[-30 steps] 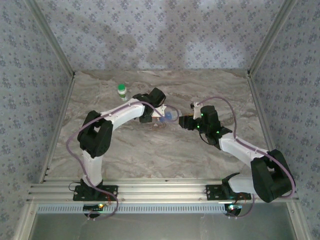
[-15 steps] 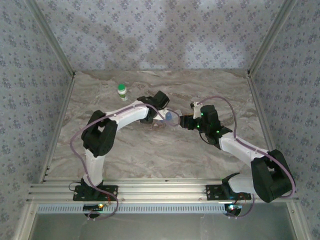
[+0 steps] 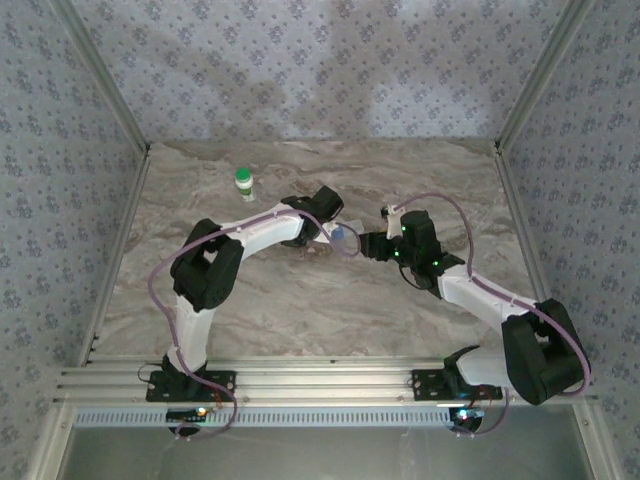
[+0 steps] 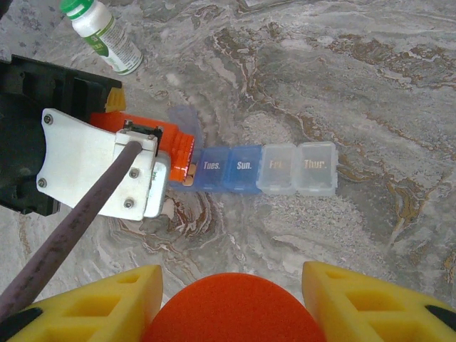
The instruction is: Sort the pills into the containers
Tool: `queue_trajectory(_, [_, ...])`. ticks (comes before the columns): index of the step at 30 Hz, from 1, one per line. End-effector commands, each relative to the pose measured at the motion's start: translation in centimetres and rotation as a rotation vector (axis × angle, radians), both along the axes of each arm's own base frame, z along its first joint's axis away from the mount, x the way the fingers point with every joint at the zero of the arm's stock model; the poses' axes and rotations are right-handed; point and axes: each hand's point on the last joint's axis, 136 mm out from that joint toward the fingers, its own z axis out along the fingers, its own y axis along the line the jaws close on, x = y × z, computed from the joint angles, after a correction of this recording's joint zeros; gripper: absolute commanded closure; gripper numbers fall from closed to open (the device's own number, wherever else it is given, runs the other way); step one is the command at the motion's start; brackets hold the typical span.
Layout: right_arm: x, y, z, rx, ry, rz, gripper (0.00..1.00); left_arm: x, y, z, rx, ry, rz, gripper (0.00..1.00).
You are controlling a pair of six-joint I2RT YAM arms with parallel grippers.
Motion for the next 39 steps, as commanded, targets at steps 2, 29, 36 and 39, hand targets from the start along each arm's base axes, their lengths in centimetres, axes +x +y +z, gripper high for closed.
queue_trajectory(2, [0.4,1.0,1.3,0.029,-0.026,0.026,1.0,-0.1,-0.2,1.8,-0.017,-0.025,-0.013,1.0])
queue_trajectory(29, [0.5,1.1,1.0,0.024,-0.022,0.031,1.0,-1.3,-1.4,4.6,-0.664,-0.026,0.171,1.0])
queue_trajectory(36, [0.5,1.8,0.8,0.052,-0.015,0.062,1.0,-3.2,-3.7,9.2,-1.068,-0.093,0.149,1.0])
queue_trajectory(39, [0.3,3.2,2.5,0.135,-0.015,0.144,1.0,-5.1,-4.5,12.7,-1.306,-0.112,0.101,1.0])
